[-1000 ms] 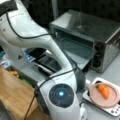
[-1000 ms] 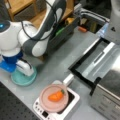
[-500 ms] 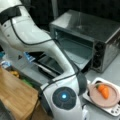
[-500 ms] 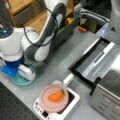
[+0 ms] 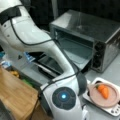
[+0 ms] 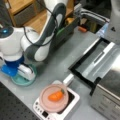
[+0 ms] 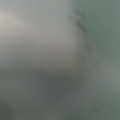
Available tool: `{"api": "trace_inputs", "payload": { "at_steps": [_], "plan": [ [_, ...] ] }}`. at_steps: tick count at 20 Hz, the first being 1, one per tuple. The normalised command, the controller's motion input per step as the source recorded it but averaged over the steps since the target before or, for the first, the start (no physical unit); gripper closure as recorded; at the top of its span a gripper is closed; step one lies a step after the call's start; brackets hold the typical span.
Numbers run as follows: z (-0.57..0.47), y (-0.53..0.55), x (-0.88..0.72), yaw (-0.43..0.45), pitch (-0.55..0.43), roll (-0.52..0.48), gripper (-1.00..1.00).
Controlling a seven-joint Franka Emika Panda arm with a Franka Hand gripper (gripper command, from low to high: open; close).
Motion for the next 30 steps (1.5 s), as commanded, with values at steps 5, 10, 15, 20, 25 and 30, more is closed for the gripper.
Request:
{"api": "trace_inputs", "payload": {
  "at_steps": [5,10,15,20,25,30],
  "plan": [
    [-0.01,-0.1,0.11,-0.094,0.009,0.105,1.0],
    [-0.01,-0.07,0.08,-0.105,0.003,0.109,1.0],
    [0.0,-0.03,0.03,-0.114,-0.001,0.115,1.0],
    [-0.04,-0.03,0.01,-0.11,-0.012,0.124,1.0],
    [-0.07,-0.01,0.0,-0.115,-0.015,0.13,1.0],
    [-0.06,0.03,0.0,-0.122,-0.012,0.141,1.0]
  ]
}}
